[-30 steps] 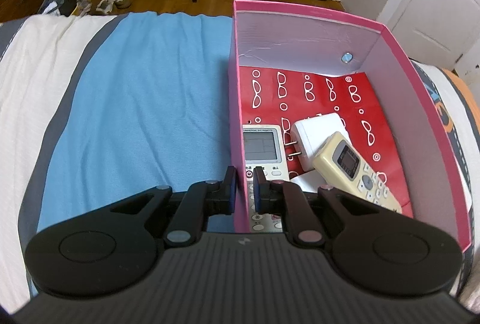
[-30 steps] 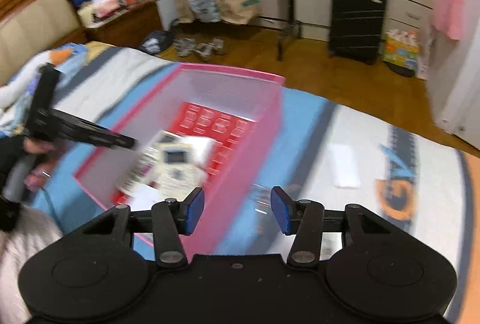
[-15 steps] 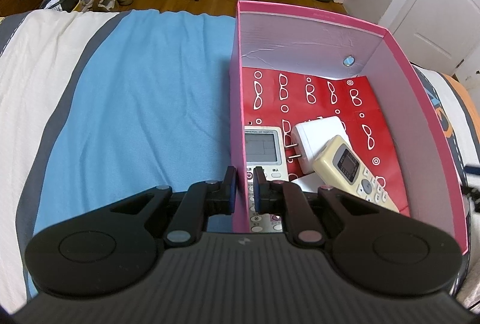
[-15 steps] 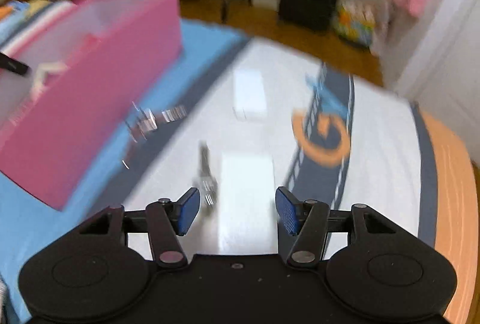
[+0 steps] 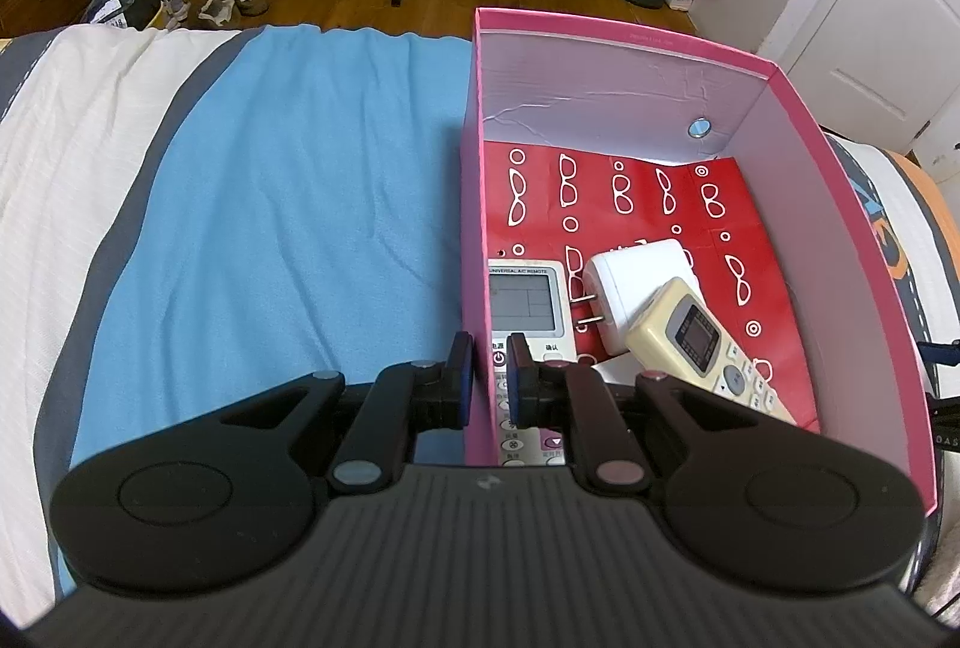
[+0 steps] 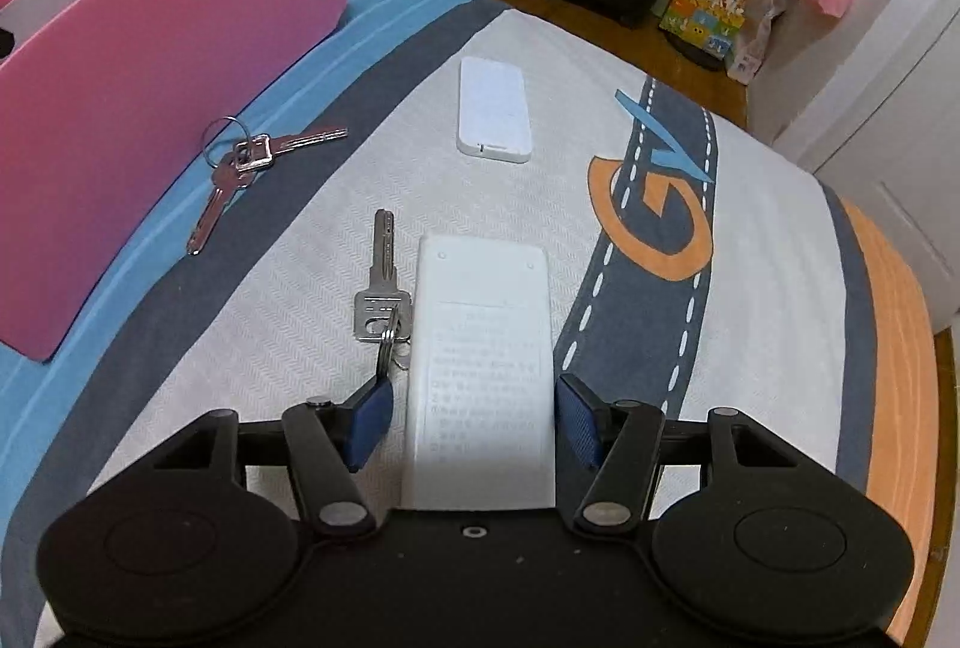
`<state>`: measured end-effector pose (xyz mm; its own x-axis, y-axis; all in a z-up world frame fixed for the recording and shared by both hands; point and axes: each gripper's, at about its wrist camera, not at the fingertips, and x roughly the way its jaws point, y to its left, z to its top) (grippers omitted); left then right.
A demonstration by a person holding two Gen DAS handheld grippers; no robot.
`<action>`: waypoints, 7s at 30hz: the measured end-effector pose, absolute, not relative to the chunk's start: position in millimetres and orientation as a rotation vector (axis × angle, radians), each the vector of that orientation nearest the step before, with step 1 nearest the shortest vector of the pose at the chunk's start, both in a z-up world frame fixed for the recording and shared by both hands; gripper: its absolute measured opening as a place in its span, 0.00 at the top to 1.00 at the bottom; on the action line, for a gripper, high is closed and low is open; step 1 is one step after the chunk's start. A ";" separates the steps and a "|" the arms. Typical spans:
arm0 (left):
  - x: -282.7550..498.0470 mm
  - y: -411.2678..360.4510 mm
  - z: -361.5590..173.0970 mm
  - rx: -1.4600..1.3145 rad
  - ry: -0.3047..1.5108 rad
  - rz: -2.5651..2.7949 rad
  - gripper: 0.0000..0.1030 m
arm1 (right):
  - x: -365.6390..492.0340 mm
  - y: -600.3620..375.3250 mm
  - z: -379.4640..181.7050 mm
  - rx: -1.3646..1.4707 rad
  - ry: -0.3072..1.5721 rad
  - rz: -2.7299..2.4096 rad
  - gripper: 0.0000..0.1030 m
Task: Organize rigid objects
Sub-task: 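Grasp the white rectangular power bank beside the keys with the right gripper, then carry the white power bank into the pink box and open the right gripper, then grasp the bunch of silver keys on the bed with the right gripper, then carry the silver keys over the pink box and release them, then move the right gripper back toward the second key bunch on the bed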
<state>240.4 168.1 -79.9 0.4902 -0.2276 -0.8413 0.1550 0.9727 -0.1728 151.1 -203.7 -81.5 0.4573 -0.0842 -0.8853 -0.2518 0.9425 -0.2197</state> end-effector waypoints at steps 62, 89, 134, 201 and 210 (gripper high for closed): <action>244.3 182.0 -82.5 -0.187 1.028 -0.232 0.92 | 227.3 -52.9 -54.2 0.842 1.044 0.653 0.44; 245.9 181.2 -84.6 -0.202 1.029 -0.238 0.91 | 179.8 -90.2 27.4 0.069 0.861 0.418 0.39; 242.8 175.3 -82.0 -0.127 1.027 -0.229 0.92 | 130.5 -162.0 -2.3 0.019 0.688 0.199 0.75; 238.8 155.3 -81.5 0.010 1.018 -0.251 0.90 | 187.4 -175.6 -55.5 0.034 1.043 0.327 0.51; 242.2 158.3 -83.9 -0.023 1.024 -0.244 0.90 | 182.8 -127.7 -77.7 -0.257 0.984 0.491 0.42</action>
<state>242.2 158.3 -83.9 0.4954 -0.2124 -0.8423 0.1909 0.9726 -0.1330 182.8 -127.7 -77.7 0.4571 0.2795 -0.8444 -0.5064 0.8622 0.0113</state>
